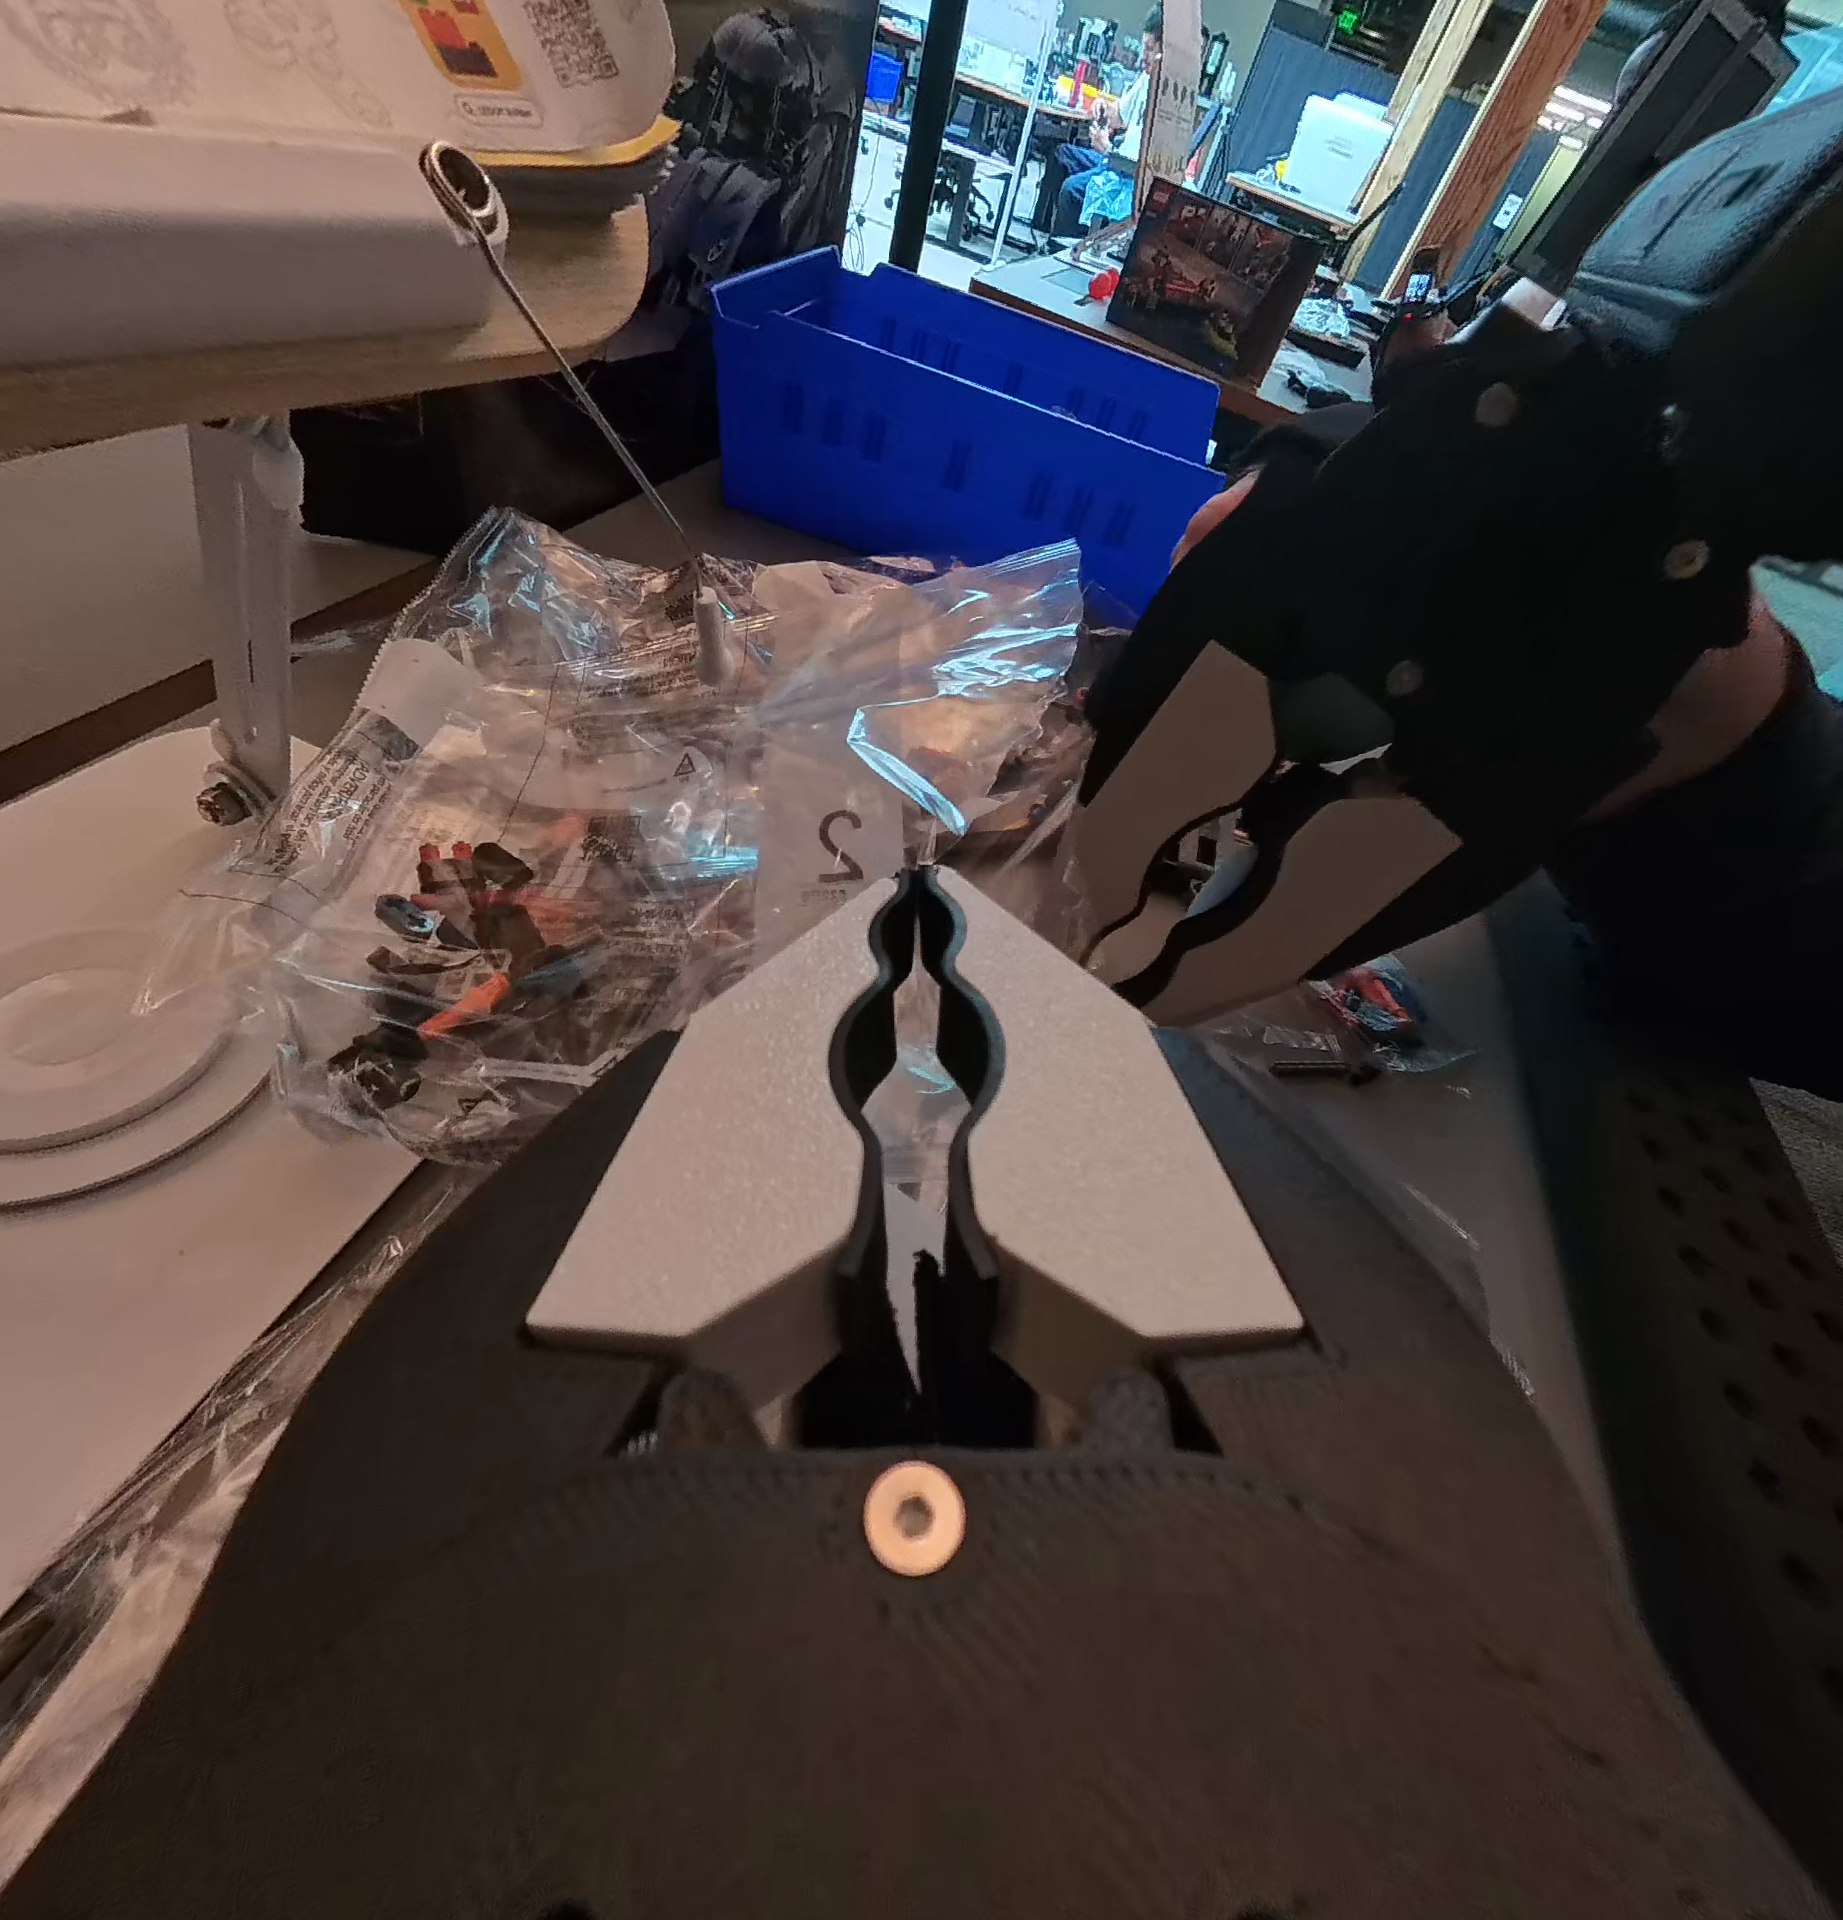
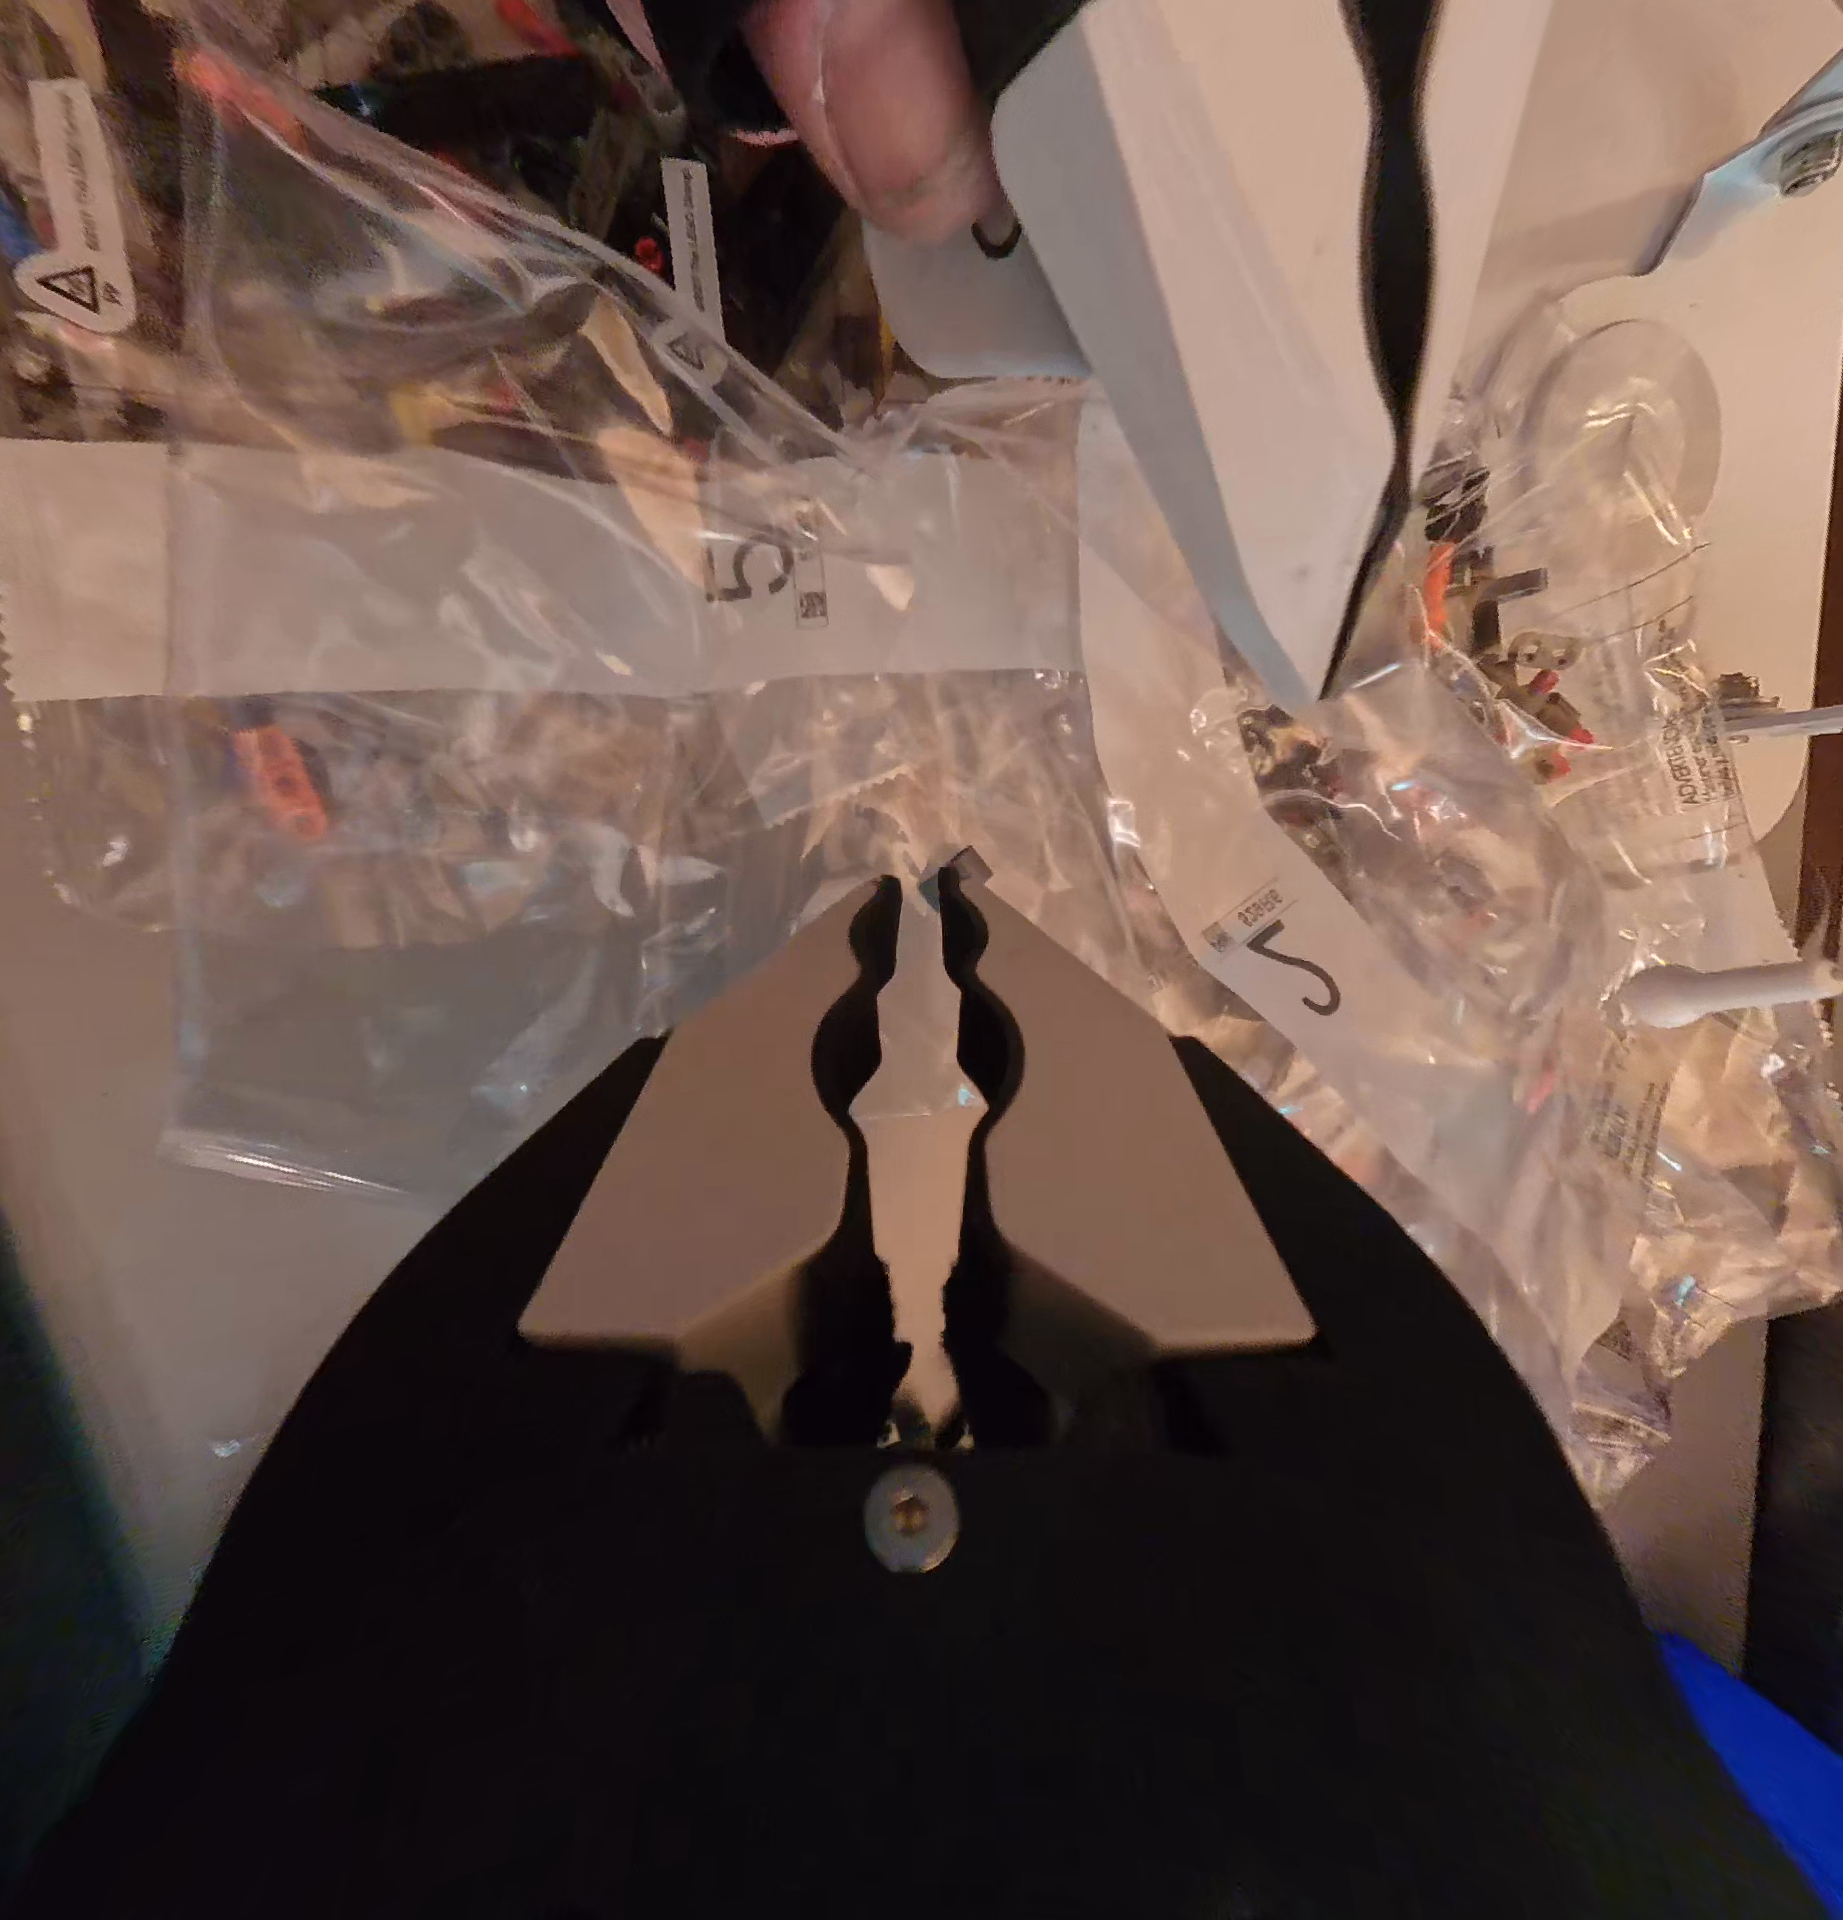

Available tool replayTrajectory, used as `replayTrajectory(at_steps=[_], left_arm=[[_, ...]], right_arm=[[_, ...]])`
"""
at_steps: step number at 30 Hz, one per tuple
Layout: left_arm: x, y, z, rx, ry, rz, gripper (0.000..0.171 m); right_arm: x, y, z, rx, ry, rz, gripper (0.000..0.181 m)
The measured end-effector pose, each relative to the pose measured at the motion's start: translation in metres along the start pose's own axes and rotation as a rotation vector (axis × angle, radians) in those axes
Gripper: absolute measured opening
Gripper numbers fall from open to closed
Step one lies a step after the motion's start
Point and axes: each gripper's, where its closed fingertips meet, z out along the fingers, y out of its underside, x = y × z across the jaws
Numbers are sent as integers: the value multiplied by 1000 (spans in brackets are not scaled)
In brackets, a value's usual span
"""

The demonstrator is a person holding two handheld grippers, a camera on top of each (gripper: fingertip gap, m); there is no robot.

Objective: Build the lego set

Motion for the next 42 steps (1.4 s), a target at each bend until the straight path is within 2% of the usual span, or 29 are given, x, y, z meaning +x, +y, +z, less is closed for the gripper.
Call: replayTrajectory(at_steps=[6,9,14,17,23,28,33,38,42], left_arm=[[0,-1,-1,2,-2,0,0],[0,-1,-1,2,-2,0,0],[-1,-1,-2,4,-3,0,0],[-1,-2,-4,8,-6,0,0],[-2,-1,-2,6,-5,-3,0],[-1,2,1,-6,-3,-4,0],[-2,2,1,-5,-2,-5,0],[-2,1,0,-3,-2,-5,0],[-2,0,-2,4,-4,-6,0]], right_arm=[[-5,2,-2,16,-45,14,5],[-17,6,-5,22,-114,4,8],[-33,32,-9,-40,-191,-1,19],[-48,45,-22,-9,-251,22,21],[-76,82,-41,-50,-264,100,21],[-93,98,-35,-123,-250,149,20],[-96,108,-22,-163,-220,172,13],[-99,102,-16,-140,-227,180,7],[-98,98,-22,-114,-214,172,12]])
